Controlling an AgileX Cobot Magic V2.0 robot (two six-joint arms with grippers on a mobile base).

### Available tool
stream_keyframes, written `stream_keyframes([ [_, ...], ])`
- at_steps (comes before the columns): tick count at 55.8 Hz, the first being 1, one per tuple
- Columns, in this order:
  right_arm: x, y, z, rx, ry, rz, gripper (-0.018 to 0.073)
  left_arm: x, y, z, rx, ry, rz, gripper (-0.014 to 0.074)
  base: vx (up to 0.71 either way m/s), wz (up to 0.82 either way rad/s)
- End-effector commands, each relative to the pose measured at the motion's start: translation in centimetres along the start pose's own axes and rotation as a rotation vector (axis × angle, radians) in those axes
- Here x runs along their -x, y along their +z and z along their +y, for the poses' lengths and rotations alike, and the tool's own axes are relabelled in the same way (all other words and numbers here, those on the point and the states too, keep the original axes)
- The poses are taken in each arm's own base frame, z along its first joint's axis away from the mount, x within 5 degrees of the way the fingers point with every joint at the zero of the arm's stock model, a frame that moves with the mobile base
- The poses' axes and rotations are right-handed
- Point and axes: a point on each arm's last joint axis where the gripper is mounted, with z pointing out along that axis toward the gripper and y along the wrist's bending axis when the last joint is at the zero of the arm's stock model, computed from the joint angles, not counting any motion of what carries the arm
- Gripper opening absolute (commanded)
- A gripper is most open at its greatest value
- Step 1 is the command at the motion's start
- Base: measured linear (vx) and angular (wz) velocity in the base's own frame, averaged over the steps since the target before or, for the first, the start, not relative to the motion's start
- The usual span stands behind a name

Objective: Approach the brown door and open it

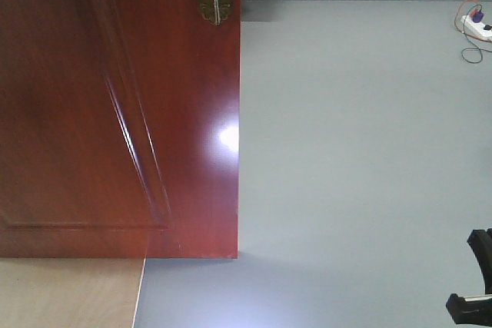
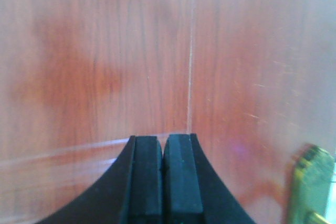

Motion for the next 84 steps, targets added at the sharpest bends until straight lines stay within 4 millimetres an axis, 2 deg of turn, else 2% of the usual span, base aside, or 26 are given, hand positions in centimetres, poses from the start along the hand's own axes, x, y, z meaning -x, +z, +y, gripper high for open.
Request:
stream_keyframes([
  [1, 0.59, -0.01, -0.04, -0.003, -0.010, -0.079, 0.0000, 1.89, -0.71, -0.79, -0.022, -0.044, -0.073, 0.0066, 0.02, 0.01],
  [84, 0.59, -0.01, -0.04, -0.003, -0.010, -0.079, 0.0000, 1.89, -0.71, -0.79, -0.022, -0.044, -0.073, 0.0066, 0.01, 0.01],
])
